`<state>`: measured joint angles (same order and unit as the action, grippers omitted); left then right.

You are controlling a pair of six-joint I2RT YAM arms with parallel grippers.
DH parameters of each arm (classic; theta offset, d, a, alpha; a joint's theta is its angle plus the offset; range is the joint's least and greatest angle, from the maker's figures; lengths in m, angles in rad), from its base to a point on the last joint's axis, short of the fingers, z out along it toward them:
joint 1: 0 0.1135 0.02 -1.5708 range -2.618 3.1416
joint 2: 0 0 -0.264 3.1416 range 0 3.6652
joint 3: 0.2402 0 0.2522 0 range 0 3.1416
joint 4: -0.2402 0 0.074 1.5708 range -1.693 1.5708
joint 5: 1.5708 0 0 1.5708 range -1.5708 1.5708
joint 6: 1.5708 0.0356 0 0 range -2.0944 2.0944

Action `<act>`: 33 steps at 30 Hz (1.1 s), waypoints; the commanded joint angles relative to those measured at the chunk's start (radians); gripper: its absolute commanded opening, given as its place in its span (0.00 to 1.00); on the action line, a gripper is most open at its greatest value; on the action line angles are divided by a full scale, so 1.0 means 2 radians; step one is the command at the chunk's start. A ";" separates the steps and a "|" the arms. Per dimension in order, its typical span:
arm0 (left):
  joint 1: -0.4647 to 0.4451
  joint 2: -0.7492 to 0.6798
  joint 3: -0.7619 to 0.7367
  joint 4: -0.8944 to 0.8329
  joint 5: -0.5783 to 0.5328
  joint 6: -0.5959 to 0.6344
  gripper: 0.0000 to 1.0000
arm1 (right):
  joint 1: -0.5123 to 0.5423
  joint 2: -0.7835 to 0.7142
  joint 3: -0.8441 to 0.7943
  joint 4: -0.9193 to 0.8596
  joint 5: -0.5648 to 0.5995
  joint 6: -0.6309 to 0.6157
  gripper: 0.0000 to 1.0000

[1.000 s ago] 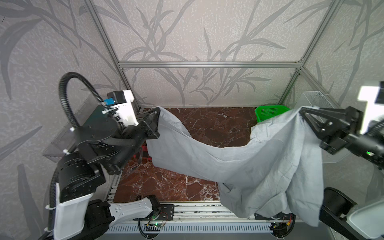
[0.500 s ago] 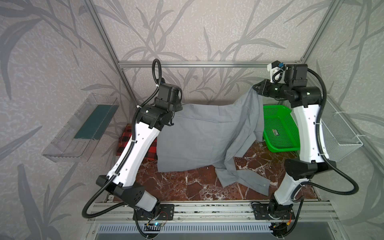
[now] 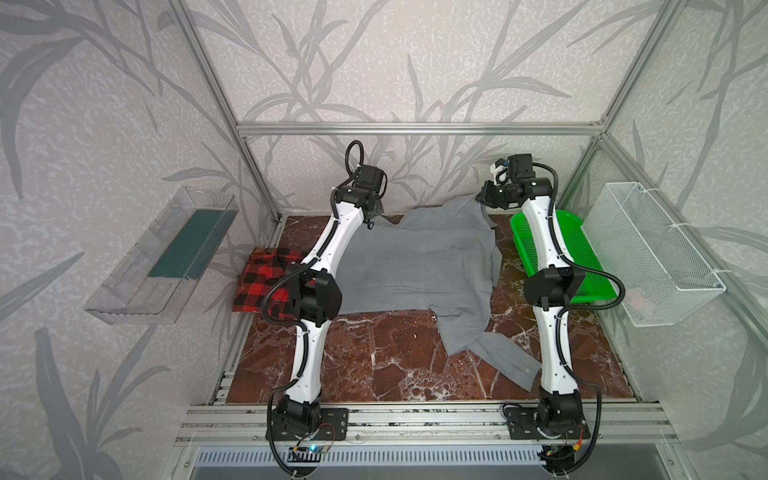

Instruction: Fold and stack the long sleeve shirts

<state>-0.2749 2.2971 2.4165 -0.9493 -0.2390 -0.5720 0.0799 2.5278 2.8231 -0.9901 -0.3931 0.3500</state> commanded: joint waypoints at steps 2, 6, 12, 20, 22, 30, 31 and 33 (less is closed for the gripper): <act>0.035 0.026 0.054 -0.027 0.047 -0.017 0.04 | -0.002 -0.022 -0.007 0.048 0.054 -0.013 0.37; 0.042 0.013 0.061 -0.021 0.047 -0.020 0.43 | 0.006 -0.033 0.025 0.034 0.098 -0.037 0.66; 0.042 -0.068 0.041 -0.006 0.049 -0.008 0.89 | 0.035 -0.136 -0.036 -0.008 0.152 -0.037 0.72; 0.017 -0.275 -0.298 0.049 0.049 -0.068 0.90 | 0.122 -0.452 -0.596 0.206 0.104 0.007 0.70; 0.005 -0.320 -0.389 0.073 0.049 -0.080 0.90 | 0.129 -0.521 -0.727 0.279 0.067 0.040 0.70; -0.015 -0.382 -0.607 0.144 0.026 -0.097 0.90 | 0.212 -0.584 -0.943 0.308 0.084 0.050 0.63; -0.016 -0.371 -0.607 0.134 0.027 -0.100 0.90 | 0.217 -0.582 -0.961 0.314 0.083 0.053 0.62; -0.018 -0.346 -0.603 0.116 0.037 -0.106 0.89 | 0.237 -0.575 -0.974 0.301 0.102 0.050 0.62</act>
<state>-0.3088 1.5795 1.1954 -0.7322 -0.1543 -0.7494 0.5255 1.3895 0.8959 -0.4465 -0.2245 0.4286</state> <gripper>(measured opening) 0.895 0.622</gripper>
